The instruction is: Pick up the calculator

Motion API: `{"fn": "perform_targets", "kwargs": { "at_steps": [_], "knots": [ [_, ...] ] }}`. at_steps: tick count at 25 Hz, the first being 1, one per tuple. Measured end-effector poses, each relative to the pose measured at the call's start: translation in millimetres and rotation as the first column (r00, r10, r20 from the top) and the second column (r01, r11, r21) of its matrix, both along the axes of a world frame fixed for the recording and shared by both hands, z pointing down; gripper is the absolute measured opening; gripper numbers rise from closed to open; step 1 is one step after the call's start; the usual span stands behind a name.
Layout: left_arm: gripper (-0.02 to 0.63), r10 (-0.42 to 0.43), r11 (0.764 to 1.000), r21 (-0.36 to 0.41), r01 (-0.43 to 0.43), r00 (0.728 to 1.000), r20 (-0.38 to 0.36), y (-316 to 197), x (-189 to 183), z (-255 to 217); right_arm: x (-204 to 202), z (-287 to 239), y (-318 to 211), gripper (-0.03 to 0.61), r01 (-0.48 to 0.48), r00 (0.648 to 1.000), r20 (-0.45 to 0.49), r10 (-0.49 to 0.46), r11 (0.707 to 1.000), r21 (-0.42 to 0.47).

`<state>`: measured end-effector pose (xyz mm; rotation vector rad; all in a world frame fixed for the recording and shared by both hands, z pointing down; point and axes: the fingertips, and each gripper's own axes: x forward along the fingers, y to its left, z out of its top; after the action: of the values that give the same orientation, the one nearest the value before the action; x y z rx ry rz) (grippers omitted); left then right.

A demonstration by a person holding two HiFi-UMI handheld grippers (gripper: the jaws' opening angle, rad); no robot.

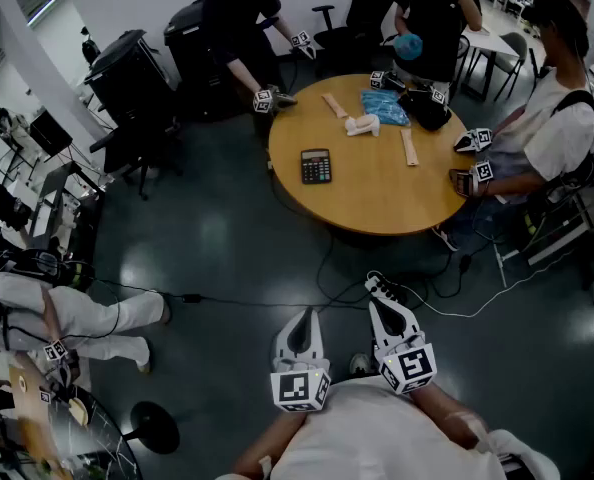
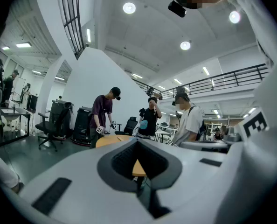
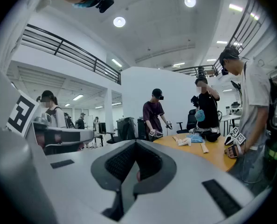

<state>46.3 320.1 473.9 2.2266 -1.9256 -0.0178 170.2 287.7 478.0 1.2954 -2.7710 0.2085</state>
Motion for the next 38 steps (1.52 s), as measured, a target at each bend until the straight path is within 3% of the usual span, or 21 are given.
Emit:
{"fn": "perform_targets", "kwargs": {
  "at_steps": [14,27,33,38],
  "knots": [
    [0.005,-0.008,1.000,-0.005,0.008,1.000,0.005,8,3,1,5,0,7,0.014,0.001,1.000,0.005,-0.001,1.000,-0.006],
    [0.005,-0.094,0.995,-0.021,0.094,0.996,0.009,1,2,14,24,9,-12,0.014,0.008,1.000,0.005,-0.008,1.000,-0.003],
    [0.005,-0.105,0.994,-0.034,0.106,0.994,0.009,-29,-20,19,5,17,-48,0.014,0.026,1.000,0.004,-0.026,1.000,-0.012],
    [0.005,-0.079,0.997,-0.009,0.079,0.997,0.006,-91,-56,27,-32,28,-100,0.014,0.027,1.000,0.000,-0.027,1.000,0.003]
  ]
}}
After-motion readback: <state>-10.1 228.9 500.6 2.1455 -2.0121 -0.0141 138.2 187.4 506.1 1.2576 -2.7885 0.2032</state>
